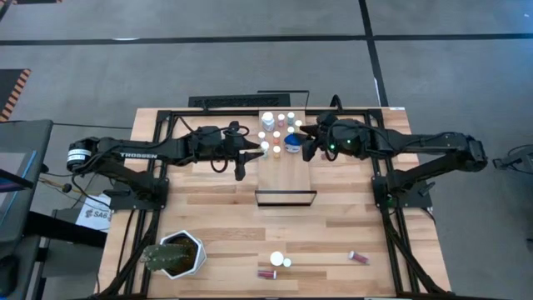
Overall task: Pick and place medicine bottles onto shelf by color
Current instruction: Put the yellow pill bottle on the shelf
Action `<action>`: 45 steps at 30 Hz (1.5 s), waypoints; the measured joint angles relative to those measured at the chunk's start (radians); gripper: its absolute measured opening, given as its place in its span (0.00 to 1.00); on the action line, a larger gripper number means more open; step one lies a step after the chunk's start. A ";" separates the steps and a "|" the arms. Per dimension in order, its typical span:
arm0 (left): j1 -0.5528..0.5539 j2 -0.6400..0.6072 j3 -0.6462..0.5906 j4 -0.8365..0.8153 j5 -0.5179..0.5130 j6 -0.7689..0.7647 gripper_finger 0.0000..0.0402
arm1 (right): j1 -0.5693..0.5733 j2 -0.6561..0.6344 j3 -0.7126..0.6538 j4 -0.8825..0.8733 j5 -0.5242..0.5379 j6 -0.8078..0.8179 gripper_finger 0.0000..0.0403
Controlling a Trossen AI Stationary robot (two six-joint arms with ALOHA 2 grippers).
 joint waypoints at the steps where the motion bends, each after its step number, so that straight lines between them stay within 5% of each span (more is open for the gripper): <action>1: 0.000 0.000 0.000 0.000 0.000 0.000 0.19 | 0.000 0.000 0.000 0.003 0.000 -0.008 0.53; 19: -0.034 0.000 0.000 -0.003 0.157 -0.134 0.19 | 0.038 0.084 0.010 0.139 -0.229 0.100 0.53; 32: -0.052 0.000 0.001 -0.030 0.166 -0.202 0.19 | 0.041 0.272 0.174 0.117 -0.395 -0.084 0.53; 45: -0.052 0.000 0.001 -0.021 0.173 -0.203 0.19 | 0.040 0.328 0.240 0.038 -0.403 -0.141 0.52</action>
